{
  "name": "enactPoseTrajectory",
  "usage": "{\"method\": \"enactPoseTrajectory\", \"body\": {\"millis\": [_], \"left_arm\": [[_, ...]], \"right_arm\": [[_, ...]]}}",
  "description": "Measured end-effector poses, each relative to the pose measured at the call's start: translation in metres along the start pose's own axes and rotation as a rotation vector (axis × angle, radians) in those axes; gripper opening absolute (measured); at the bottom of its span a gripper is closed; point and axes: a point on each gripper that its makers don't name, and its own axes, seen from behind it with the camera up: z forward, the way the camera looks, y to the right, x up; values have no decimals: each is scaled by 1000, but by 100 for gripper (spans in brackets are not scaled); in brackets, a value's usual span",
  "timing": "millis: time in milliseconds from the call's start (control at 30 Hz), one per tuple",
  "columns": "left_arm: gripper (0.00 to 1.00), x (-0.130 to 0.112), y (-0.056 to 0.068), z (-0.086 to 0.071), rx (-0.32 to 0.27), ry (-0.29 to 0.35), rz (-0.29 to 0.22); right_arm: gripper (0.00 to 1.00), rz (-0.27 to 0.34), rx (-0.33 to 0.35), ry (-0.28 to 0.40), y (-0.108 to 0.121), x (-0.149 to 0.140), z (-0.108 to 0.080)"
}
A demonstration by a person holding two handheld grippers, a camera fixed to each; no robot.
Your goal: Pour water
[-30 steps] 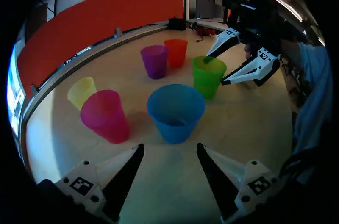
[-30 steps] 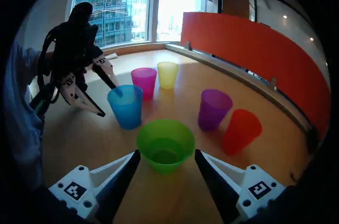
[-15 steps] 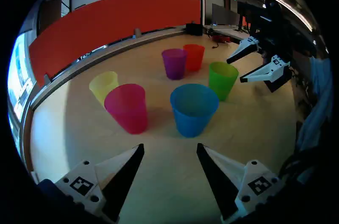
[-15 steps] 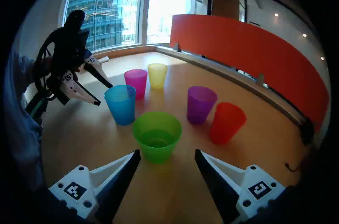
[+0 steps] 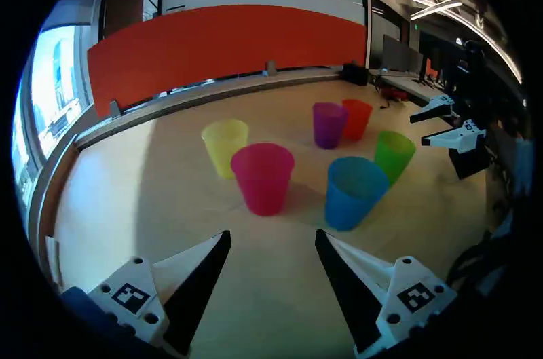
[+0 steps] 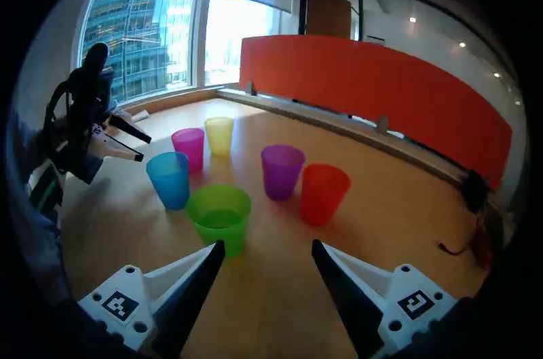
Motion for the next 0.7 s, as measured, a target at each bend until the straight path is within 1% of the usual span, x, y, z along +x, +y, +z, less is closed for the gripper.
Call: {"method": "enactPoseTrajectory", "body": {"millis": [133, 433, 700], "left_arm": [[92, 6, -12, -5, 43, 39, -27], [92, 20, -38, -17, 137, 123, -63], [92, 47, -53, -28, 203, 230, -105]], "right_arm": [[100, 36, -49, 31, 9, 7, -7], [100, 95, -167, 103, 32, 22, -19], [100, 126, -278, 186, 56, 46, -32]]}}
